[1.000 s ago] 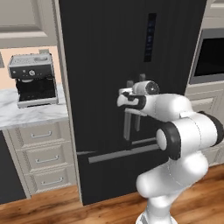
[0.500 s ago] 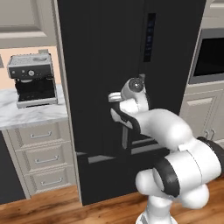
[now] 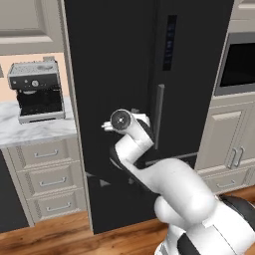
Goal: Retrieve the steak from the fridge and place it on the saucepan with marinade on the stove.
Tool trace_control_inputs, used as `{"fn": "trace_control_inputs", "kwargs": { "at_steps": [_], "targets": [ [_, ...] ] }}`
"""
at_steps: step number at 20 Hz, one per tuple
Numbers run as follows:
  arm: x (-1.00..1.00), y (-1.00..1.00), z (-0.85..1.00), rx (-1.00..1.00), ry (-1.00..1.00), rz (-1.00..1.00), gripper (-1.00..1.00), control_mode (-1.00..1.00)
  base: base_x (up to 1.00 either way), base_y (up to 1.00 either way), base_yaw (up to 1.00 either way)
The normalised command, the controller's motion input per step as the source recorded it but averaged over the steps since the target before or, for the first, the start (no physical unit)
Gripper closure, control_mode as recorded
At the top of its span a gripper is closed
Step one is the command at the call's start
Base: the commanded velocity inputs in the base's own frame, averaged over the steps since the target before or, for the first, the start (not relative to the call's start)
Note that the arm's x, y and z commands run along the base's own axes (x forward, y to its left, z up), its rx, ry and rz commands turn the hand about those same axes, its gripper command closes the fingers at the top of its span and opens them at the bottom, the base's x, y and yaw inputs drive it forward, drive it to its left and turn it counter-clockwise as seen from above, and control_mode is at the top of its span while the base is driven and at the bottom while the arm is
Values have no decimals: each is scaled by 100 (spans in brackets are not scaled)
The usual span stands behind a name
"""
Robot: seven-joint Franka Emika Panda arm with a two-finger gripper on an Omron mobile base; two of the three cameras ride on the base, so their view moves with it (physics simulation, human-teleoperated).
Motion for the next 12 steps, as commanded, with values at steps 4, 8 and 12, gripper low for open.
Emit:
{"fn": "trace_control_inputs", "kwargs": {
  "at_steps": [4, 8, 12],
  "targets": [
    [-62, 100, -5, -8, 2, -12, 100, -100, 0, 0, 0],
    [-48, 98, 0, -7, 12, -8, -100, -100, 0, 0, 0],
    [-86, -10, 23, -1, 2, -5, -100, -100, 0, 0, 0]
  ]
}}
